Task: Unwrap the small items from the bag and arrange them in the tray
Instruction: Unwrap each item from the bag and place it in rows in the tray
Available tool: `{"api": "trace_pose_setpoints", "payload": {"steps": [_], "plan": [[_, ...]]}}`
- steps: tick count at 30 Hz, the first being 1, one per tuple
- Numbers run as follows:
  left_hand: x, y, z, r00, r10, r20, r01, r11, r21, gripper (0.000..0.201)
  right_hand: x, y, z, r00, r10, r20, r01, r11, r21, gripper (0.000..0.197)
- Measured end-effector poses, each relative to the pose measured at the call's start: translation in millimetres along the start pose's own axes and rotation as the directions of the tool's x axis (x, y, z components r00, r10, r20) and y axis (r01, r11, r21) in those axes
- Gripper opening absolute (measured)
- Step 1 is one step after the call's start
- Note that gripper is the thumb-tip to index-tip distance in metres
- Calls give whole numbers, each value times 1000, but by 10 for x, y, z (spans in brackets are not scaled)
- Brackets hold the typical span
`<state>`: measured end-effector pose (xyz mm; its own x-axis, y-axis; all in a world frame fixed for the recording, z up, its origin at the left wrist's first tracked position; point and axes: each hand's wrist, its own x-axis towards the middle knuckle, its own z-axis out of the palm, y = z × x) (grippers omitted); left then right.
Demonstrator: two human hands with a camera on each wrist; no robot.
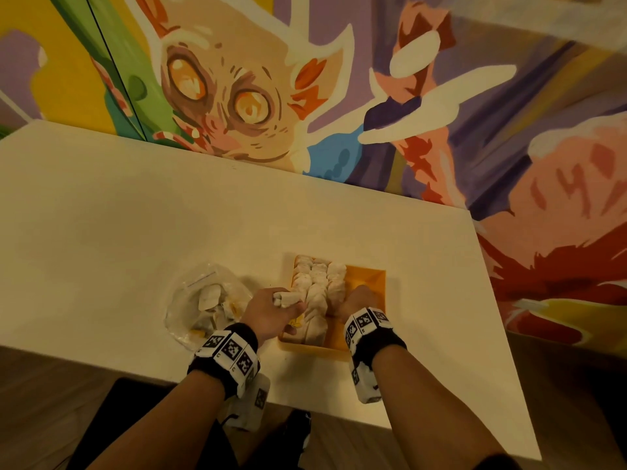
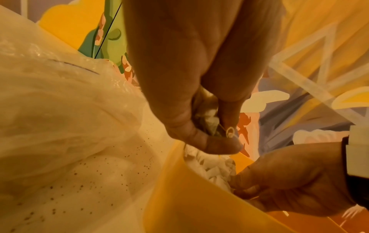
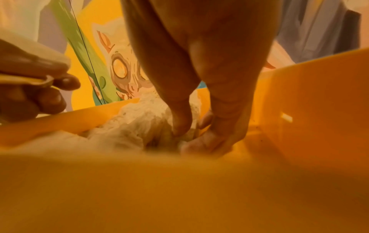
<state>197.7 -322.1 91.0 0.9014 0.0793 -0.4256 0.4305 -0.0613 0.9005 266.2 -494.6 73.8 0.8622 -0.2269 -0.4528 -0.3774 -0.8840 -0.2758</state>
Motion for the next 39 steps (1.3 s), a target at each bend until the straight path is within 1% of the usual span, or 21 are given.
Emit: {"api": "trace_pose_setpoints", "payload": {"steps": [3,6,10,12,15,17,19,21,22,24,25,26,27,29,32,35,39], "plan": [[-16,12,6,1000,-5,-3,5,1000,-14,6,-7,-18,15,1000,3,-6,-2,997,83,32],[-26,19,8,1000,-18,-9,18,999,-40,6,-12,-36,8,1000,11,-27,-9,996,89,28],[-36,54,-2,998,-53,-17,51,996,-74,7,-38,4,-23,1000,-28,-2,28,996,83,28],[-43,70,-15,997,-73,-18,70,991,-112,6,-54,16,-32,999,-38,5,37,994,100,24],[-89,104,-41,997,-77,-13,73,978,-197,4,-133,22,-54,1000,-12,-20,15,989,149,30],[-140,137,-60,997,-78,-12,71,958,-278,3,-191,28,-41,998,-36,-57,46,979,196,33],[-181,175,-74,996,-79,-27,65,937,-344,6,-260,28,-18,988,-100,-117,133,938,319,26],[-221,219,-88,997,-72,-39,51,923,-382,7,-396,1,-40,960,-211,-184,271,866,420,13],[-240,244,-91,997,-63,-34,44,918,-394,8,-490,-37,-63,940,-270,-208,338,813,474,8],[-282,294,-98,998,-50,-28,34,910,-413,11,-685,-133,-90,904,-380,-195,414,666,621,4],[-305,320,-104,999,-47,-24,33,906,-422,13,-759,-177,-85,888,-429,-167,417,596,686,4],[-329,340,-112,999,-44,-18,32,902,-431,14,-836,-213,-81,871,-472,-134,410,548,730,4],[-349,354,-119,999,-40,-11,31,897,-440,15,-888,-232,-61,858,-503,-106,402,528,748,7],[-402,372,-135,999,-40,5,38,892,-451,16,-970,-240,-26,845,-530,-64,389,529,754,14],[-463,366,-149,999,-49,18,52,888,-457,20,-1040,-217,-18,855,-507,-111,412,534,738,17],[-526,362,-150,999,-51,13,51,884,-465,21,-1060,-169,-20,859,-486,-162,437,530,727,12],[-594,361,-125,998,-56,13,55,881,-470,18,-1122,-122,-88,870,-461,-175,415,494,764,12]]}}
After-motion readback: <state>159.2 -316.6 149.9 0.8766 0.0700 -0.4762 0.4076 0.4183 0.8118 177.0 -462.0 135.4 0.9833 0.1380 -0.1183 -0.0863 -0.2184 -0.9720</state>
